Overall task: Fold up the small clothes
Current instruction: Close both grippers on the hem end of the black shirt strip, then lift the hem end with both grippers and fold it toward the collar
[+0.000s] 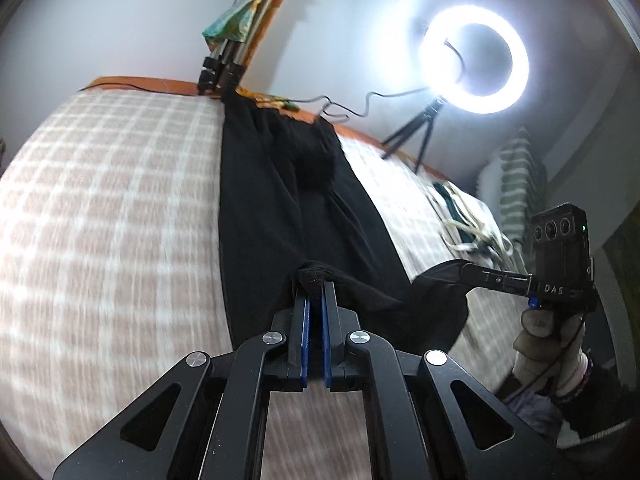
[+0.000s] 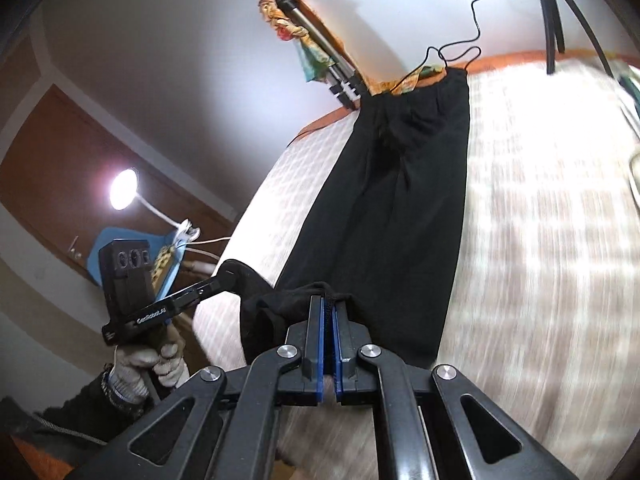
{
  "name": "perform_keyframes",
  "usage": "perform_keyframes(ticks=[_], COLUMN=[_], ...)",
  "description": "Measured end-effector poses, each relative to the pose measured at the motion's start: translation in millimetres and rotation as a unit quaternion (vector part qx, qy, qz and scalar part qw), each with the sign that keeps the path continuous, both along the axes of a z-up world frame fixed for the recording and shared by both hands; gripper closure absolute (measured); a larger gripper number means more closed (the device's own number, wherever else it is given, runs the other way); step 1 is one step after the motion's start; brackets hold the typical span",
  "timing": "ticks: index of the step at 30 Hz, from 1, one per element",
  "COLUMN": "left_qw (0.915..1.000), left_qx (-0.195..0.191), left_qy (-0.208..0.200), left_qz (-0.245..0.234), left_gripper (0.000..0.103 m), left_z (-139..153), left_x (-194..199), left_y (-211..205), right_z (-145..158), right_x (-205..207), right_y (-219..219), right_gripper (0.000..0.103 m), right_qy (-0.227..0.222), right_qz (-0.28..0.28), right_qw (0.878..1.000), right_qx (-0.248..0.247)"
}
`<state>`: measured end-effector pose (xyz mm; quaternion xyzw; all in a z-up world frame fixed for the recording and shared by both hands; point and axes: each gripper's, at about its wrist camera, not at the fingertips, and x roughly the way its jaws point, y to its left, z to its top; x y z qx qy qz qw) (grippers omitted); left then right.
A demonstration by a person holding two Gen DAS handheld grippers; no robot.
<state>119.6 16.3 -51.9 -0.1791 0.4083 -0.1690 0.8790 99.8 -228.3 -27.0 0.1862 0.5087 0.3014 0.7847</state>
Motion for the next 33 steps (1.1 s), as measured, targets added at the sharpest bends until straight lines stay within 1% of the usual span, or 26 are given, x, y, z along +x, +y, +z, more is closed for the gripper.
perform_keyframes(ticks=[2,5,9,12,13,14,15,16,18,20,22,24,25,26,29,32,33], left_qw=[0.9999,0.9997,0.9996,0.9994,0.9993,0.9990,0.9988,0.9987,0.9985,0.9986,0.9988,0.9992,0.9995,0.9996,0.9995,0.9985,0.9982], left_qx=[-0.002,-0.003,0.010,0.004,0.005,0.010,0.012,0.011,0.008,0.008,0.012,0.014,0.019,0.021,0.023,0.030,0.033], left_qy=[0.005,0.008,0.018,0.030,0.032,0.035,0.039,0.039,0.032,0.019,0.010,0.003,0.004,0.005,0.023,0.043,0.046], left_qz=[0.011,0.023,0.021,0.016,0.018,0.025,0.029,0.032,0.043,0.049,0.047,0.037,0.026,0.020,0.000,-0.018,-0.019], left_gripper=[0.100,0.100,0.100,0.100,0.100,0.098,0.093,0.091,0.081,0.079,0.079,0.078,0.079,0.078,0.079,0.079,0.079], left_z=[-3,-12,-23,-30,-32,-32,-32,-31,-26,-19,-13,-8,-8,-9,-19,-31,-33], left_x=[15,33,53,64,66,68,69,70,68,63,58,50,45,44,39,41,42], left_y=[4,8,7,6,6,7,8,9,16,21,24,25,24,22,15,6,4], right_z=[-7,-24,-40,-53,-57,-62,-64,-65,-55,-40,-28,-21,-21,-23,-36,-52,-55], right_x=[18,41,58,69,73,77,79,81,80,76,69,59,55,49,36,36,38], right_y=[3,0,-1,-6,-9,-14,-19,-21,-28,-29,-23,-9,-2,9,39,62,66], right_gripper=[0.102,0.102,0.102,0.101,0.097,0.096,0.093,0.084,0.079,0.076,0.076,0.078,0.079,0.079,0.080,0.080,0.080], right_qy=[0.007,0.024,0.039,0.055,0.066,0.081,0.089,0.088,0.071,0.038,0.013,-0.005,-0.006,-0.007,-0.007,0.006,0.004], right_qz=[-0.013,-0.035,-0.052,-0.063,-0.068,-0.074,-0.079,-0.083,-0.090,-0.080,-0.060,-0.008,0.014,0.049,0.114,0.144,0.142], right_qw=[1.000,0.999,0.998,0.996,0.995,0.994,0.993,0.993,0.993,0.996,0.998,1.000,0.999,0.998,0.990,0.985,0.985], right_qx=[-0.013,-0.017,-0.025,-0.026,-0.019,-0.011,-0.005,-0.004,-0.004,-0.016,-0.024,-0.030,-0.035,-0.045,-0.086,-0.094,-0.098])
